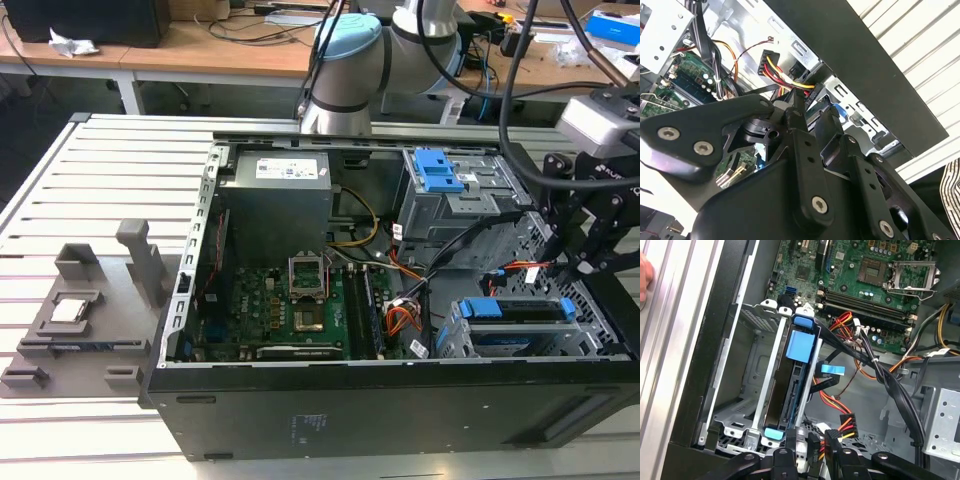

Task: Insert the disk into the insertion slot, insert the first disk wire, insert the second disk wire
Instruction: 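Insert the first disk wire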

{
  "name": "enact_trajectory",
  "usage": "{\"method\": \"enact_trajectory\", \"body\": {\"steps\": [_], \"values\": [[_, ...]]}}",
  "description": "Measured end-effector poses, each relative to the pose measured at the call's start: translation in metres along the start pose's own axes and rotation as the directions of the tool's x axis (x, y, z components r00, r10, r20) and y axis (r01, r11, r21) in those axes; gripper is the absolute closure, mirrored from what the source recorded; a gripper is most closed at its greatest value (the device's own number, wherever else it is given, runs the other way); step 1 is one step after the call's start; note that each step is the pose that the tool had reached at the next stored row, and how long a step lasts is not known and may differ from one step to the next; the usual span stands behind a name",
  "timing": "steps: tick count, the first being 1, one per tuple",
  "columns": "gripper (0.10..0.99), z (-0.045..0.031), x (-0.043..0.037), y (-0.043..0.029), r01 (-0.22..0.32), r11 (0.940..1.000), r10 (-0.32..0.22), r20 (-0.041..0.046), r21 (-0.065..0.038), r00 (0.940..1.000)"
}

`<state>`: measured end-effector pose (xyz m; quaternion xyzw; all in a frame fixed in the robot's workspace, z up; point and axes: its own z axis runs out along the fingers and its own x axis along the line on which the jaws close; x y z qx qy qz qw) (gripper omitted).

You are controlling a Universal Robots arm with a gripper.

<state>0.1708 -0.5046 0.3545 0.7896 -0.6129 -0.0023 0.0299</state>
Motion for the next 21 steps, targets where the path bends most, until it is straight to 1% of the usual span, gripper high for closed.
{"method": "enact_trajectory", "body": {"steps": [4, 10, 11, 13, 14, 21], "values": [[0.725, 0.0034, -0.0004, -0.0003, 0.000, 1.0000, 0.000, -0.0004, 0.000, 1.0000], [0.725, 0.0034, -0.0004, -0.0002, 0.000, 1.0000, 0.000, -0.0011, 0.000, 1.0000], [0.741, 0.0035, -0.0004, -0.0003, 0.000, 1.0000, 0.000, -0.0012, 0.000, 1.0000], [0.871, 0.0034, -0.0004, -0.0002, 0.000, 1.0000, 0.000, -0.0017, 0.000, 1.0000], [0.910, 0.0034, -0.0004, -0.0002, 0.000, 1.0000, 0.000, -0.0017, 0.000, 1.0000], [0.910, 0.0035, -0.0006, 0.0001, 0.000, 1.0000, 0.000, -0.0023, 0.000, 1.0000]]}}
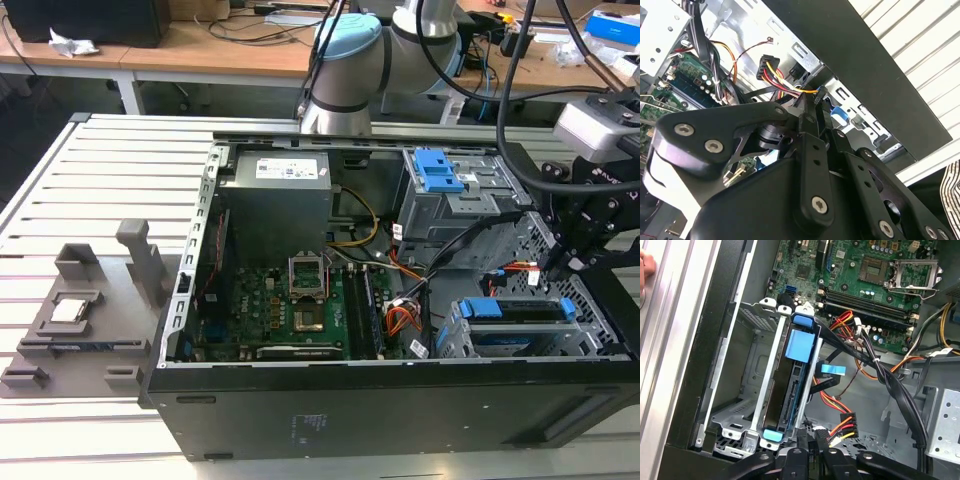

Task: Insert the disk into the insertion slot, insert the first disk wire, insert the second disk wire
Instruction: 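Insert the first disk wire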

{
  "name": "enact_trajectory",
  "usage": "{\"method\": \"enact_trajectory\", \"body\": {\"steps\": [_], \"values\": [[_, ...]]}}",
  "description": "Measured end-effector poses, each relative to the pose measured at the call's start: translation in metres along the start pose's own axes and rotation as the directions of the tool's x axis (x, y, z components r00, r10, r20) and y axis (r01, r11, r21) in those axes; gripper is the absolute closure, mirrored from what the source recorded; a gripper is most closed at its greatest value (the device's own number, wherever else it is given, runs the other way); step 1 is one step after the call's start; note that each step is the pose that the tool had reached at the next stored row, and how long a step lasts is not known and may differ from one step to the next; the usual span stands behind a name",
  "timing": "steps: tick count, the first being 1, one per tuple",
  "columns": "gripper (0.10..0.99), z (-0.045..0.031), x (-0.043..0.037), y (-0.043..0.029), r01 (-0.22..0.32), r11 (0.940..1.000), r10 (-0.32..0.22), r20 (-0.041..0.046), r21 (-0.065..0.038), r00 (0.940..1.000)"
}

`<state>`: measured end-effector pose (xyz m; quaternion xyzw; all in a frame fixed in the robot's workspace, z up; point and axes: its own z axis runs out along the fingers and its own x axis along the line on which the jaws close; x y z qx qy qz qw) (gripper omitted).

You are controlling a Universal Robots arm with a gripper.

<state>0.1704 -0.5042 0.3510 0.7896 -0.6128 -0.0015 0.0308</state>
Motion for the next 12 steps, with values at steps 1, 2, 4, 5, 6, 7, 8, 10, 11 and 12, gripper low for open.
{"method": "enact_trajectory", "body": {"steps": [1, 2, 4, 5, 6, 7, 8, 10, 11, 12], "values": [[0.910, 0.0002, -0.0004, 0.0021, 0.000, 1.0000, 0.000, 0.0003, 0.000, 1.0000], [0.910, 0.0002, -0.0006, 0.0050, 0.000, 1.0000, 0.000, 0.0000, 0.000, 1.0000], [0.910, 0.0004, 0.0000, 0.0092, 0.000, 1.0000, 0.000, 0.0000, 0.000, 1.0000], [0.910, 0.0005, 0.0005, 0.0114, 0.000, 1.0000, 0.000, -0.0001, 0.000, 1.0000], [0.910, 0.0008, 0.0013, 0.0143, 0.000, 1.0000, 0.000, 0.0000, 0.000, 1.0000], [0.910, 0.0010, 0.0026, 0.0184, 0.000, 1.0000, 0.000, 0.0000, 0.000, 1.0000], [0.910, 0.0012, 0.0038, 0.0211, 0.000, 1.0000, 0.000, 0.0000, 0.000, 1.0000], [0.910, 0.0016, 0.0064, 0.0254, 0.000, 1.0000, 0.000, -0.0001, 0.000, 1.0000], [0.910, 0.0017, 0.0072, 0.0263, 0.000, 1.0000, 0.000, 0.0000, 0.000, 1.0000], [0.910, 0.0018, 0.0079, 0.0270, 0.000, 1.0000, 0.000, 0.0000, 0.000, 1.0000]]}}
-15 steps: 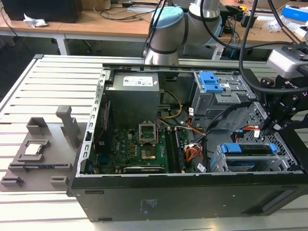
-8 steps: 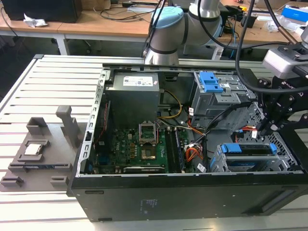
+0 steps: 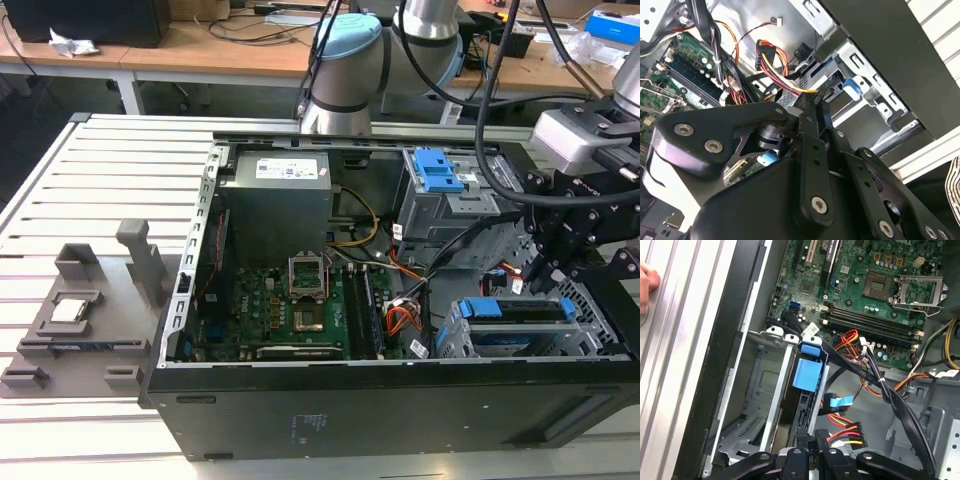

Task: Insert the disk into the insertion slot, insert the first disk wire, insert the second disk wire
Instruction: 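Insert the first disk wire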

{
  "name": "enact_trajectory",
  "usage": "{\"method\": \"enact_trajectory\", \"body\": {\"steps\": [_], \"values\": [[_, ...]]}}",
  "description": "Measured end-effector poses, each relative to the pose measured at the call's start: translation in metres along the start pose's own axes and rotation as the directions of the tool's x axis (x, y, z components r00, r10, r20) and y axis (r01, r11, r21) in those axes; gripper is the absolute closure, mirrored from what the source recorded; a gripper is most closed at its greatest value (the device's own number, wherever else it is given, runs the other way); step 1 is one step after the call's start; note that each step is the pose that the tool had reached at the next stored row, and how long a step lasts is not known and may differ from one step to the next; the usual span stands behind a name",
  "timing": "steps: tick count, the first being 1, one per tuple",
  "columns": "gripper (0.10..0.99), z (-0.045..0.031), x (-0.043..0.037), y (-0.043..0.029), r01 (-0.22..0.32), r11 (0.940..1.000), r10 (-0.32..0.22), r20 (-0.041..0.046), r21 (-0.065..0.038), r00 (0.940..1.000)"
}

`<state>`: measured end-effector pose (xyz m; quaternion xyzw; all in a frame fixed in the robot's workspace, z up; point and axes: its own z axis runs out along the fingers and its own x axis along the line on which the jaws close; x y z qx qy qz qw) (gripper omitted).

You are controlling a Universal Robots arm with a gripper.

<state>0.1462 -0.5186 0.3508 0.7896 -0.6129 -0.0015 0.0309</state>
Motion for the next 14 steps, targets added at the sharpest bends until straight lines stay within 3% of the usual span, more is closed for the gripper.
{"method": "enact_trajectory", "body": {"steps": [5, 14], "values": [[0.910, 0.0007, 0.0040, 0.0046, 0.000, 1.0000, 0.000, 0.0001, 0.000, 1.0000], [0.910, 0.0008, 0.0043, 0.0049, -0.005, 1.0000, 0.005, 0.0002, 0.000, 1.0000]]}}
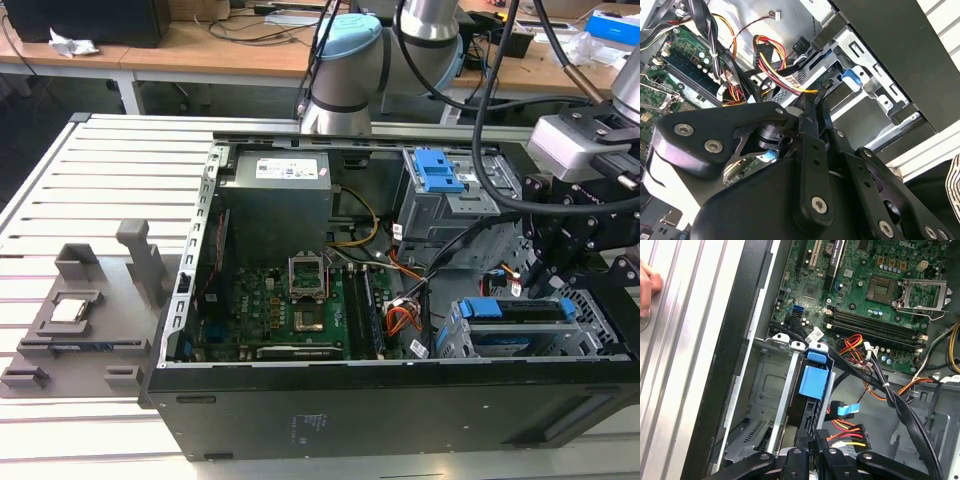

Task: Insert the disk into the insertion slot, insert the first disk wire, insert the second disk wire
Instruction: 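Insert the first disk wire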

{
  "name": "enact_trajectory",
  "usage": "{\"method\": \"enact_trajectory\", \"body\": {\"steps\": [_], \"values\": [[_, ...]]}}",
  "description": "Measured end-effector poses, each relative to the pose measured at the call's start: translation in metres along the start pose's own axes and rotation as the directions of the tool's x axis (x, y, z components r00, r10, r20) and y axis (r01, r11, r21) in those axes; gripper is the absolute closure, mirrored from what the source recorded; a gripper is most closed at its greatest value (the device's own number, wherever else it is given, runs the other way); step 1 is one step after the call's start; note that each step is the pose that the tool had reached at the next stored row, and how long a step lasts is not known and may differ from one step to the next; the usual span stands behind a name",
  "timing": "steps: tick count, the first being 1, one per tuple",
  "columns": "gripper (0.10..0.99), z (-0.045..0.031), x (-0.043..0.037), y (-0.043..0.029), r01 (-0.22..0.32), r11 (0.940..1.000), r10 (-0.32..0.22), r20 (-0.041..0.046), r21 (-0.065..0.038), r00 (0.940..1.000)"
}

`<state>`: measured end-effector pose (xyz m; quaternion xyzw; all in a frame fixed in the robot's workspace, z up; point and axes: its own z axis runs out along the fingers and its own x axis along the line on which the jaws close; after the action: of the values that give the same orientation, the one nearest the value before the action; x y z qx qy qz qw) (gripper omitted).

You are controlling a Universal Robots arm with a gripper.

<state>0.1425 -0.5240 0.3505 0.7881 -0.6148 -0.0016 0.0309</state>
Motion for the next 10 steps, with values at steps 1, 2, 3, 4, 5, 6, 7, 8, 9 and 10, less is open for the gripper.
{"method": "enact_trajectory", "body": {"steps": [1, 2, 3, 4, 5, 6, 7, 8, 9, 10], "values": [[0.910, 0.0000, 0.0000, 0.0000, -0.012, 0.9999, 0.012, 0.0005, 0.000, 0.9999], [0.910, 0.0000, 0.0000, 0.0001, -0.029, 0.9996, 0.029, 0.0014, -0.001, 0.9996], [0.910, 0.0000, 0.0000, 0.0000, -0.042, 0.9991, 0.042, 0.0021, -0.002, 0.9991], [0.910, 0.0000, 0.0000, 0.0000, -0.067, 0.9977, 0.067, 0.0033, -0.002, 0.9977], [0.910, 0.0001, 0.0000, 0.0000, -0.094, 0.9955, 0.094, 0.0047, -0.004, 0.9955], [0.910, 0.0001, 0.0000, 0.0000, -0.108, 0.9941, 0.108, 0.0053, -0.004, 0.9941], [0.910, 0.0001, 0.0000, 0.0000, -0.130, 0.9915, 0.130, 0.0063, -0.005, 0.9914], [0.910, 0.0001, 0.0000, 0.0000, -0.145, 0.9894, 0.145, 0.0070, -0.006, 0.9894], [0.910, 0.0001, 0.0000, 0.0000, -0.160, 0.9871, 0.160, 0.0077, -0.006, 0.9871], [0.910, 0.0001, 0.0000, 0.0000, -0.189, 0.9820, 0.189, 0.0089, -0.008, 0.9819]]}}
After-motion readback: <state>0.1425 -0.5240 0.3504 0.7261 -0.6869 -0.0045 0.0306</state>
